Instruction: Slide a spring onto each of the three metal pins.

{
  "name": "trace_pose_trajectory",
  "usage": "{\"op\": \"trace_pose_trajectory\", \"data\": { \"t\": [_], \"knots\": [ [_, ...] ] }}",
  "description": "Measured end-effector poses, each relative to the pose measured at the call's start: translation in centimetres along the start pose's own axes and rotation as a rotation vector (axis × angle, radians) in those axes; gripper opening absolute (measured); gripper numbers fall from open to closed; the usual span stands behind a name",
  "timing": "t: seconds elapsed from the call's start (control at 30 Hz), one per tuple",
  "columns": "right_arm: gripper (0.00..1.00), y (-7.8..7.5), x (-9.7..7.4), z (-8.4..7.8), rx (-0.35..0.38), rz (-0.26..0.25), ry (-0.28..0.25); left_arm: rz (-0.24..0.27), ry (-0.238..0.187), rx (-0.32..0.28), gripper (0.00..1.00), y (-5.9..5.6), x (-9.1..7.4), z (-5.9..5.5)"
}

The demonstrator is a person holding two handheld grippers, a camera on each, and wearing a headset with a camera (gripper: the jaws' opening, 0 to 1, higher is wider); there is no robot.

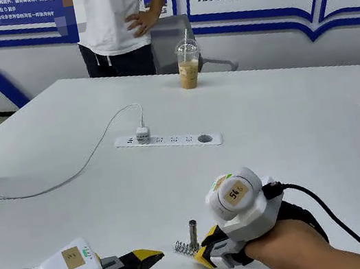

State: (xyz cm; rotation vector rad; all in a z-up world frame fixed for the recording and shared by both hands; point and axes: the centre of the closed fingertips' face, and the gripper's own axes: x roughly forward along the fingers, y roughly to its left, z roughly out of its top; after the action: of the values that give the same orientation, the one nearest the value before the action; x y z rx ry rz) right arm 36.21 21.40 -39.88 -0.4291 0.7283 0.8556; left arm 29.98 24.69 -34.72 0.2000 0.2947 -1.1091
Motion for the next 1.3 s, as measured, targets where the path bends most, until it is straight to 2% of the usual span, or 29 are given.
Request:
{"op": "trace_pose_trajectory", "data": {
  "t": [0.3,0.7,1.03,1.2,1.3],
  "knots": [
    [0.13,0.0,0.3,-0.6,0.033,0.011,0.020,0.001,0.000,-0.001,0.45,0.1,-0.1,0.0],
    [0.12,1.2,-0.6,-0.4,0.007,0.025,0.021,0.001,0.002,0.004,0.45,0.0,0.0,0.0],
    [0.12,3.3,-3.1,-0.3,-0.050,0.051,0.011,0.002,0.003,0.014,0.44,0.1,-0.1,0.1],
    [0.12,4.3,-4.9,-0.4,-0.100,0.079,0.015,-0.008,0.006,0.024,0.44,-0.2,0.0,0.2],
    [0.12,4.9,-6.0,-0.2,-0.139,0.106,0.012,-0.027,0.011,0.037,0.43,-0.9,0.2,0.3]
  ]
}}
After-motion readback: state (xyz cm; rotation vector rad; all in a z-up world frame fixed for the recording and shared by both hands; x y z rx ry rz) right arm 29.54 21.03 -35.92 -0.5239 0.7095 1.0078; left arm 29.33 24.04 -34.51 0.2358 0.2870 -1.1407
